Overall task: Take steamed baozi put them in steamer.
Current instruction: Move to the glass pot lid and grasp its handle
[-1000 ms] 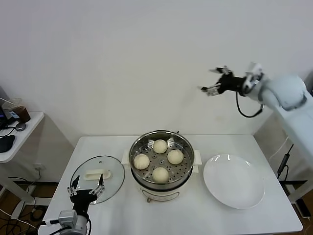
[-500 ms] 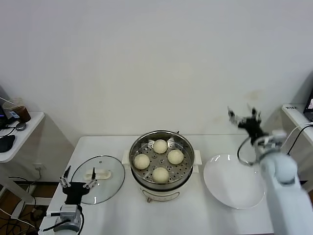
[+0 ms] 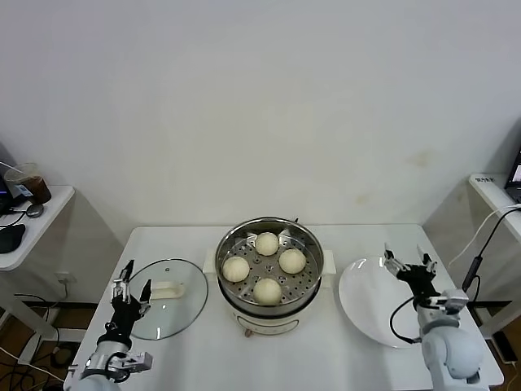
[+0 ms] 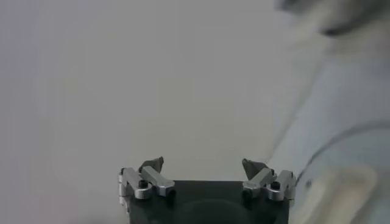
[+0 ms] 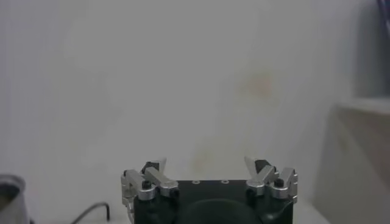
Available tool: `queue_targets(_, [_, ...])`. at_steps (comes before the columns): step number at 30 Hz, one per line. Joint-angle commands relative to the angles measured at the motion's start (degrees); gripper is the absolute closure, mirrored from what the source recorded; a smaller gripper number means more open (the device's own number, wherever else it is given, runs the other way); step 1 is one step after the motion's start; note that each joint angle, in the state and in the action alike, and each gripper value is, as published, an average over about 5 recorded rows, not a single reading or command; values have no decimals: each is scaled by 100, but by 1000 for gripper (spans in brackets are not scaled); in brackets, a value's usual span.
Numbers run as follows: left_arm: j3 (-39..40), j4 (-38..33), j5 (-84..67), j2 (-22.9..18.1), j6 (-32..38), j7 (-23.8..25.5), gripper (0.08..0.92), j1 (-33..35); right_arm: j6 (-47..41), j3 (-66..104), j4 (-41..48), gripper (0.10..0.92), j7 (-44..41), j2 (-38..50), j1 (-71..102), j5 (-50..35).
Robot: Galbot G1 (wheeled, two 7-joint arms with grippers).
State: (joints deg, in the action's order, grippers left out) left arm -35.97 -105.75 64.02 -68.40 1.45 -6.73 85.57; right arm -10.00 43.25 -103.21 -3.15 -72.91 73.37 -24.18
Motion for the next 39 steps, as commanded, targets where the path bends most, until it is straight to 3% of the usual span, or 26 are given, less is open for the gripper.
queue_targets(1, [267, 777, 1499, 753, 465, -154, 177, 125, 3, 198, -121, 203, 170, -293, 506, 155])
queue_targets(9, [438, 791, 841, 487, -188, 94, 177, -14, 42, 152, -13, 203, 170, -337, 467, 271])
queue_targets(21, [667, 1458, 805, 202, -792, -110, 177, -769, 150, 112, 35, 203, 172, -493, 482, 415])
queue_targets(39, [831, 1994, 1017, 144, -838, -95, 177, -1218, 282, 94, 156, 203, 177, -682, 515, 509])
